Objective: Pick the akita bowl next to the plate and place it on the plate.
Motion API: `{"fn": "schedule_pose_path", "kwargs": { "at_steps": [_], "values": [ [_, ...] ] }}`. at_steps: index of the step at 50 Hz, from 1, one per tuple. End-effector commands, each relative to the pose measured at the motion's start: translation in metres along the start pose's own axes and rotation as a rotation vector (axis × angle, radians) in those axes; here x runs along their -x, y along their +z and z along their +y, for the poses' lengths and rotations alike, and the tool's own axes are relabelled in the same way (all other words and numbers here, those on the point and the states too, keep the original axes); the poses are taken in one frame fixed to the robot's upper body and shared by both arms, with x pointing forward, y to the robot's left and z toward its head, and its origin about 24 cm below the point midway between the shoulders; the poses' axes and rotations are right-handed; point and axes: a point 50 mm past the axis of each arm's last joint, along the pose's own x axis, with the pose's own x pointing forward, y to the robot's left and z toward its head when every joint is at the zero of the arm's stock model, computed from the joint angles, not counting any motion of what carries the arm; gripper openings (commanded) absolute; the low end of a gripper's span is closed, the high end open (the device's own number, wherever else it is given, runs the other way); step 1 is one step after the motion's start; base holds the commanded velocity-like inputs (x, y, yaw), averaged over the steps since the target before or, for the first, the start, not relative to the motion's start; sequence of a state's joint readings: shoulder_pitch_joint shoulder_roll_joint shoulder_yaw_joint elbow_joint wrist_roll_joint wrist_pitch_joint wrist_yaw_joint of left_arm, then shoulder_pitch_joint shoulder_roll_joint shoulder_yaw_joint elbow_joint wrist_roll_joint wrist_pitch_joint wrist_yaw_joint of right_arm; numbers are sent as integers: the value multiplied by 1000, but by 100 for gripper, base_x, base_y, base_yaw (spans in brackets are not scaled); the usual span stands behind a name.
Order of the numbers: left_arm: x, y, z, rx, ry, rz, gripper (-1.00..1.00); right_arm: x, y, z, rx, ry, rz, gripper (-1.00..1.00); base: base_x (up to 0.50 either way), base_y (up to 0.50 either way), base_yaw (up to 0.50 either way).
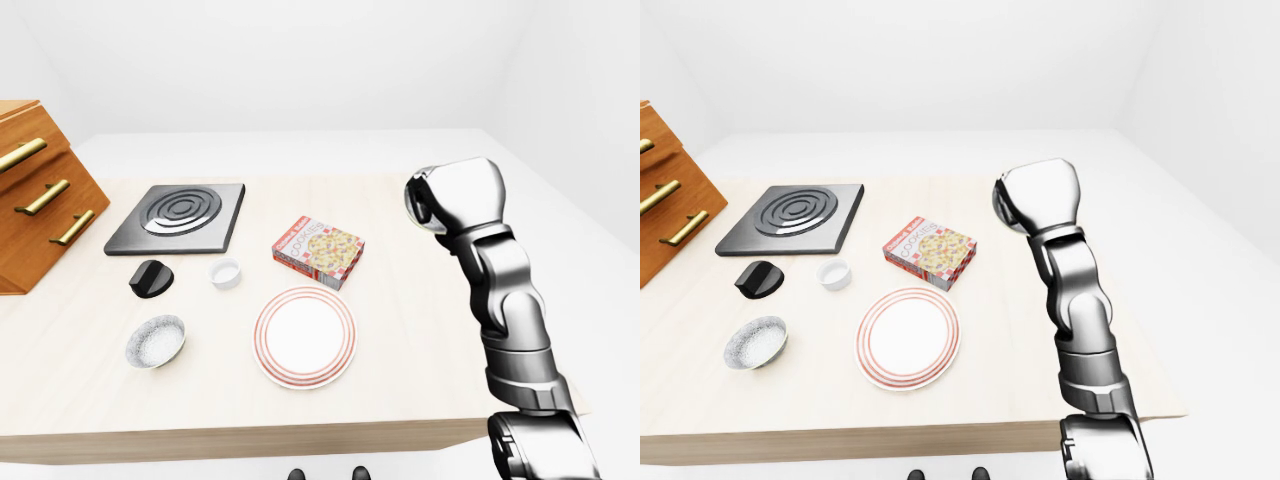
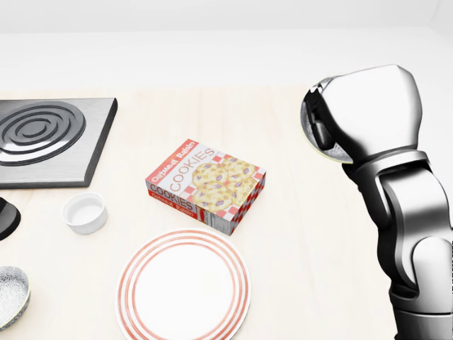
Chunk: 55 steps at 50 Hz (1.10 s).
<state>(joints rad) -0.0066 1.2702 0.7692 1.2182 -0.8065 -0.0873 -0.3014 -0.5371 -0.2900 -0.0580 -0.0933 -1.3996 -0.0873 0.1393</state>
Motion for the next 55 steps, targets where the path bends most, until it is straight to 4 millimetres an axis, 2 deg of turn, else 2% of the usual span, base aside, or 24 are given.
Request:
{"fn": "schedule_pose_path", "kwargs": {
  "at_steps": [1,9,19,26,38,45,55],
  "values": [
    [0,0,1,1,0,1,100,3,24,-30,-32,-53,-58,-100,0,0,0],
    [0,1,1,0,0,-4,100,4,50,-31,-79,-30,-113,-100,0,0,0],
    [0,0,1,3,-2,-2,100,19,90,-23,-139,3,-183,-100,0,0,0],
    [0,3,1,0,-3,-9,100,27,107,-18,-157,21,-208,-100,0,0,0],
    [0,1,0,2,-3,-6,100,41,129,-6,-183,55,-243,-100,0,0,0],
    [0,-1,0,5,-4,0,100,45,134,2,-181,70,-253,-100,0,0,0],
    [0,6,1,0,-2,-16,100,51,146,14,-199,92,-279,-100,0,0,0]
  ]
}}
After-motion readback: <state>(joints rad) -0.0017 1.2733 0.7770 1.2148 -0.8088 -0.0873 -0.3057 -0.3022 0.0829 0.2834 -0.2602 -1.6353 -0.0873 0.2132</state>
